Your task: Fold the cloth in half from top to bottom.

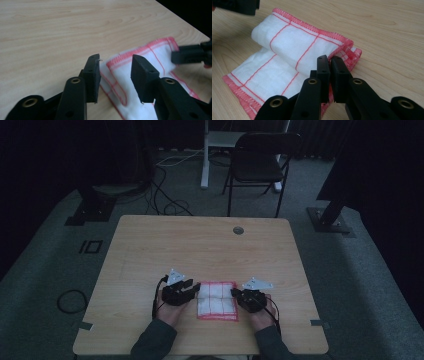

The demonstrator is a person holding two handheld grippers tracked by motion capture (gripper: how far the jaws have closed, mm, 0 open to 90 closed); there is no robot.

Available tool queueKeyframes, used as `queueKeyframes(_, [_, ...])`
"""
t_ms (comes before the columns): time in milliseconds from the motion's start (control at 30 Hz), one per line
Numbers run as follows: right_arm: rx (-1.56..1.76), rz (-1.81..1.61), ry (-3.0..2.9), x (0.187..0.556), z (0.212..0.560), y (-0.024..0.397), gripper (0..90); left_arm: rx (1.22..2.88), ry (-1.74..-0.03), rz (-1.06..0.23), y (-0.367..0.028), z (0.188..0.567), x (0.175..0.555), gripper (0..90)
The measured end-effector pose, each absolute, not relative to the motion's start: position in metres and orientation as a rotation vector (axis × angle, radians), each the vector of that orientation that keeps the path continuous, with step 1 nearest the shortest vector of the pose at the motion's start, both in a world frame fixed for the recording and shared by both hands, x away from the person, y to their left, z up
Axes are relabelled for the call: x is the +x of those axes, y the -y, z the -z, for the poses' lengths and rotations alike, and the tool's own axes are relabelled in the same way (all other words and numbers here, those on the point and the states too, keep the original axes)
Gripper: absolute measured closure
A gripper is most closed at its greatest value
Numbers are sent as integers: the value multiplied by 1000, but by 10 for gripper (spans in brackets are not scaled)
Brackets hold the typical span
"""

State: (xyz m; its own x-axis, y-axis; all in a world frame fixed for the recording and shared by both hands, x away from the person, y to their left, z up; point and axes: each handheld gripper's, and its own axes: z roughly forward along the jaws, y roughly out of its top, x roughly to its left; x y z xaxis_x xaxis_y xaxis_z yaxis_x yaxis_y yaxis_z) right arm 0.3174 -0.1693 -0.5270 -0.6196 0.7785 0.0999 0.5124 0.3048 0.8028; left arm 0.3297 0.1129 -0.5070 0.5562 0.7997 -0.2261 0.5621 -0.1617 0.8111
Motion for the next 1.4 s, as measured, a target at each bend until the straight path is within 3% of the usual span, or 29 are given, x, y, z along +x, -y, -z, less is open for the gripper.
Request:
queueKeyframes(100, [1164,-1221,-2269,317,527,169,863,1849,-1126,-275,-108,509,341,531])
queueKeyframes(333, [1164,-1226,-2269,317,527,170,862,1841,-1178,-188,-104,520,353,524])
queueKeyframes(567, [1167,-1222,-2262,317,526,172,840,1868,-1171,-196,-102,517,347,748])
queueKeyframes(867, [1228,-1227,-2202,319,522,181,586,1864,-1119,-225,-100,512,332,803])
queueKeyframes(1233, [1253,-1275,-2302,343,521,177,426,1886,-1074,-244,-101,510,320,804])
queueKeyframes(1333, [1270,-1301,-2340,350,523,176,450,1890,-1065,-243,-102,510,317,805])
queueKeyframes(1400, [1263,-1324,-2359,351,522,176,549,1896,-1058,-242,-103,510,316,805])
